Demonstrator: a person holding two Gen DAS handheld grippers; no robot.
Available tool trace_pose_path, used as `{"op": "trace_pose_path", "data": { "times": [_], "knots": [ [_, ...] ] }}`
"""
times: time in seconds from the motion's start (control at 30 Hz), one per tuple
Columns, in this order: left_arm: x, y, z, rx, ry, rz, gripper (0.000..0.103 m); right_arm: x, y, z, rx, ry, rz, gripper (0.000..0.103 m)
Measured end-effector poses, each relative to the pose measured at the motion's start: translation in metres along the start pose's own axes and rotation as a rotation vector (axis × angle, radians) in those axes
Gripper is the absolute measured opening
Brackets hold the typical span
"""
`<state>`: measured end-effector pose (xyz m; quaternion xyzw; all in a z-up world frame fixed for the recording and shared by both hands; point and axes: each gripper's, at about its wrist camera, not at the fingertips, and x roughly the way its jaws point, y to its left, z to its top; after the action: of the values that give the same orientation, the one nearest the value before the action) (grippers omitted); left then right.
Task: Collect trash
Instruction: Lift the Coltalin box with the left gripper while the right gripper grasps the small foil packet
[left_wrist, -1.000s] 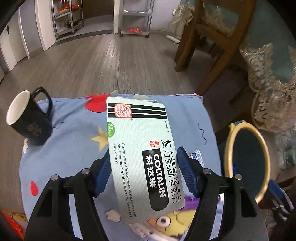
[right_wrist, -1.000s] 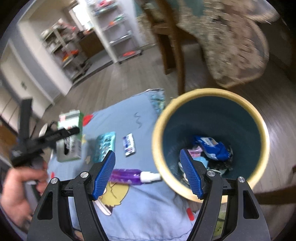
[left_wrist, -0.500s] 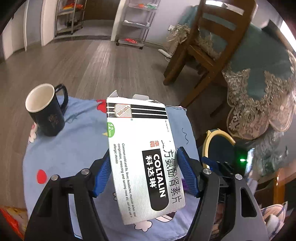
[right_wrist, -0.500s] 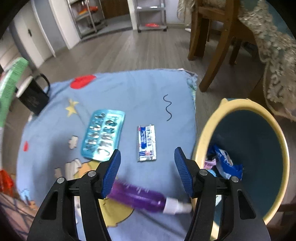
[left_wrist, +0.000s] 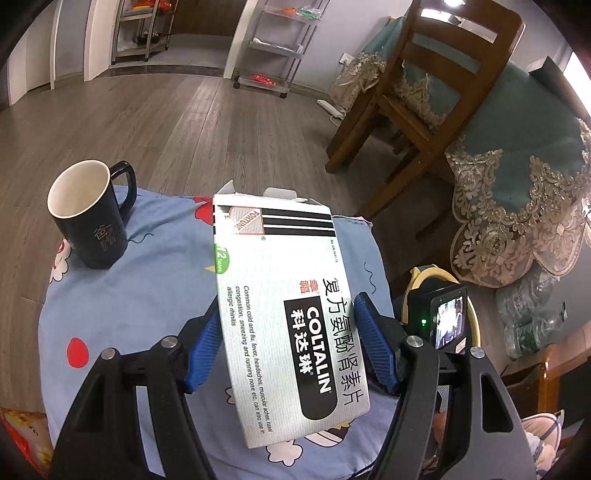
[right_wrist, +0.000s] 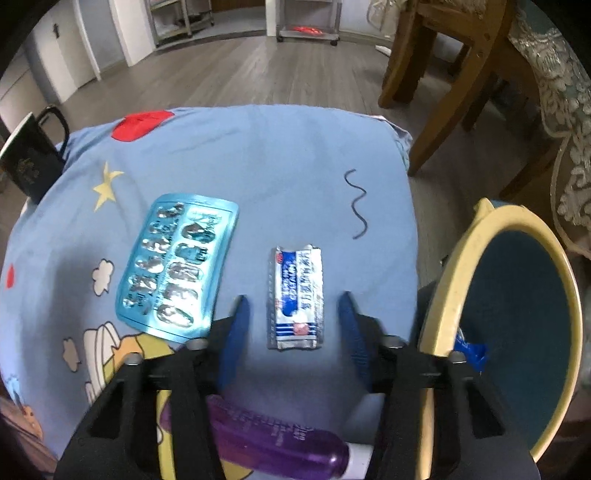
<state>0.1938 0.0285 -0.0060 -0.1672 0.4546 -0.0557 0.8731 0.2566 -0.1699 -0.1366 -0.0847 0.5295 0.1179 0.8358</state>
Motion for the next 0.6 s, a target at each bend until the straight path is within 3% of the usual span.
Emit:
{"op": "trace_pose_path", "data": {
  "times": [0.33, 0.6],
  "knots": [
    [0.007, -0.006, -0.001, 0.029, 0.012, 0.022, 0.068, -0.023, 0.000, -0.007, 0.020, -0.042, 0.072, 0.031],
    [0.012, -0.012, -0.002, 0.049, 0.017, 0.023, 0.068, -0.067, -0.013, -0.010, 0.063, -0.119, 0.119, 0.030]
  ]
}}
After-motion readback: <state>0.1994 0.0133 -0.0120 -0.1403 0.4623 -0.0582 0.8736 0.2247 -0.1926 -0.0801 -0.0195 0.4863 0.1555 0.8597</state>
